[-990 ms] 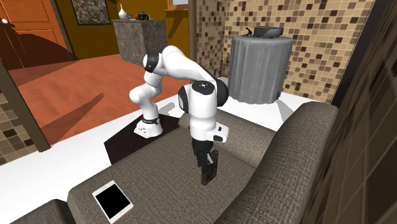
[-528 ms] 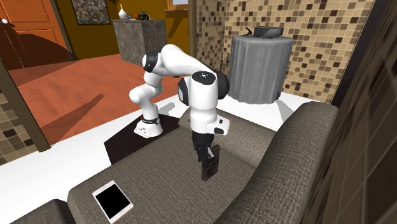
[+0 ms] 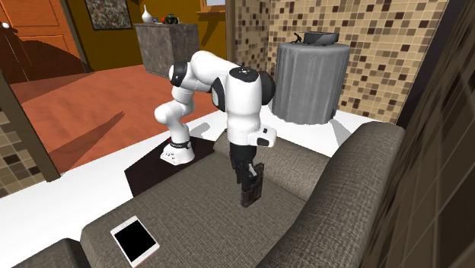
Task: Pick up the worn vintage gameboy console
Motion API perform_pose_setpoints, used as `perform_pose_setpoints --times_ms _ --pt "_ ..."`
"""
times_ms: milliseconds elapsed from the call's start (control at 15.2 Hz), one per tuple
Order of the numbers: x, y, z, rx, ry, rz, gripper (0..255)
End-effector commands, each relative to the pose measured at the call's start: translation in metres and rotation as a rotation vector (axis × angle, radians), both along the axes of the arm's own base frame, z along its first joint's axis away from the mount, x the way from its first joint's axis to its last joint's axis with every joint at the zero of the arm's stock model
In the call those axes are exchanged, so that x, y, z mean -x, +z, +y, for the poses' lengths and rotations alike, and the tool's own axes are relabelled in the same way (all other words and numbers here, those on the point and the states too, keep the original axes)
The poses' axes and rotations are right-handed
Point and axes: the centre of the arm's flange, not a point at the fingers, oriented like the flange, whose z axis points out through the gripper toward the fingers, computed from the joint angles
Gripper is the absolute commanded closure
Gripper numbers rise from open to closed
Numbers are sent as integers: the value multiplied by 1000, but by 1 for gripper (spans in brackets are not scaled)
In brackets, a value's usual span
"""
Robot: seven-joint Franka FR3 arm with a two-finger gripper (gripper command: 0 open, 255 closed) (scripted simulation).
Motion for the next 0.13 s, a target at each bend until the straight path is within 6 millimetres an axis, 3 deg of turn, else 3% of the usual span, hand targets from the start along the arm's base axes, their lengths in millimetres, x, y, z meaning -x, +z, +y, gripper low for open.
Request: perform_pose_setpoints --times_ms 0,66 --pt "0 6 -1 0 0 0 255" --pt "0 6 -1 0 0 0 255"
